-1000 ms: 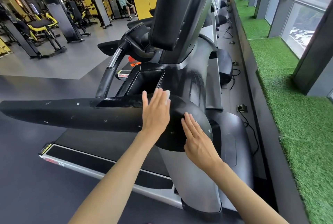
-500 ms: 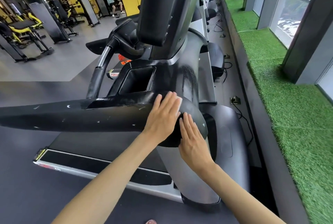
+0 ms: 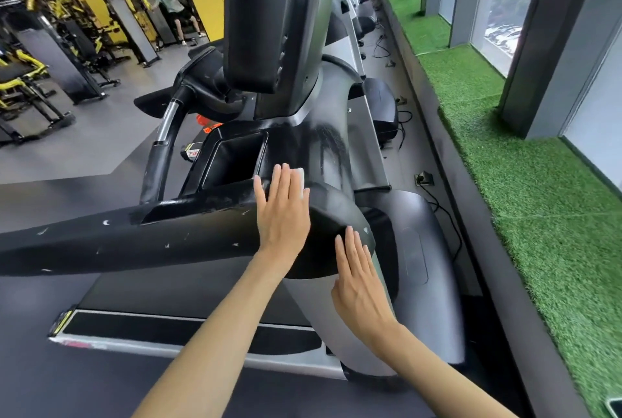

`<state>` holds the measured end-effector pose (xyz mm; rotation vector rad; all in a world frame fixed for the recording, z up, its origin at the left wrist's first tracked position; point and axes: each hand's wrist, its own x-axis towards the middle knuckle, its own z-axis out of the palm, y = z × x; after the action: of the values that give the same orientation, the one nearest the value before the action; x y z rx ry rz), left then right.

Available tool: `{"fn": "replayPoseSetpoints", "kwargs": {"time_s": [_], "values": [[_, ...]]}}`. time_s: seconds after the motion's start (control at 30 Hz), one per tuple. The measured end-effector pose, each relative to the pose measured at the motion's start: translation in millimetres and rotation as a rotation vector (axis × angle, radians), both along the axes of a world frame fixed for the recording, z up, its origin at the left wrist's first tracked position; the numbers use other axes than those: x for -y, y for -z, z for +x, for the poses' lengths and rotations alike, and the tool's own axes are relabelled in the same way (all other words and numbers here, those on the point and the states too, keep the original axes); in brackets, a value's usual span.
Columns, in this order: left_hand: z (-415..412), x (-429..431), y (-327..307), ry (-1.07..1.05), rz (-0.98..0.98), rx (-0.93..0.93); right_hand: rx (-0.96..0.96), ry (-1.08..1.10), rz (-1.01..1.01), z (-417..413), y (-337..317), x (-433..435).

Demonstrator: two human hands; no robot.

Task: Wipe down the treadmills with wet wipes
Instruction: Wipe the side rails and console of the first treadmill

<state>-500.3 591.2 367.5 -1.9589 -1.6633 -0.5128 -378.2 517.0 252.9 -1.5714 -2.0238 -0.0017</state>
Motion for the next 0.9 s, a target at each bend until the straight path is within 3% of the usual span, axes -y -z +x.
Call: {"fn": "replayPoseSetpoints", "kwargs": {"time_s": [0.03,0.13,0.17,0.3,0.37,0.43,0.5,0.6,0.67,0.77,0.83,0.9], "values": [[6,0,3,-0.001,-0.016,-0.003,-0.007,0.012,-0.022,0,0,1],[15,4,20,0.261,-0.143,-0.301,-0.003,-0.018,-0.050,2,1,1],[12,5,17,0.263,-0.140,-0.350,0.012,-0.028,-0.057,4,0,1],[8,1,0,-0.070,-0.048,-0.052,0.058,-0.033,-0.077,8,-4,2],[19,1,4,0.021,-0.105,-0.088,0.056,-0.040,-0.072,7,-4,3],[27,4,15,0.251,-0.201,-0.285,0.029,-0.053,-0.064,6,-4,2],[21,4,14,0.299,-0.169,-0.383,0.019,-0.068,-0.073,8,-6,2],[18,2,9,0.002,-0.038,-0.085,0.036,-0.069,-0.069,13,-7,3],[28,3,10,-0.044,-0.037,0.015,0.040,-0.072,-0.061,15,-6,3],[35,5,26,0.266,-0.155,-0.241,0.021,-0.093,-0.048,15,-6,4],[22,2,19,0.325,-0.118,-0.376,0.030,-0.092,-0.049,17,-7,4],[13,-2,11,0.171,-0.017,-0.192,0.057,-0.073,-0.053,20,-7,4]]}}
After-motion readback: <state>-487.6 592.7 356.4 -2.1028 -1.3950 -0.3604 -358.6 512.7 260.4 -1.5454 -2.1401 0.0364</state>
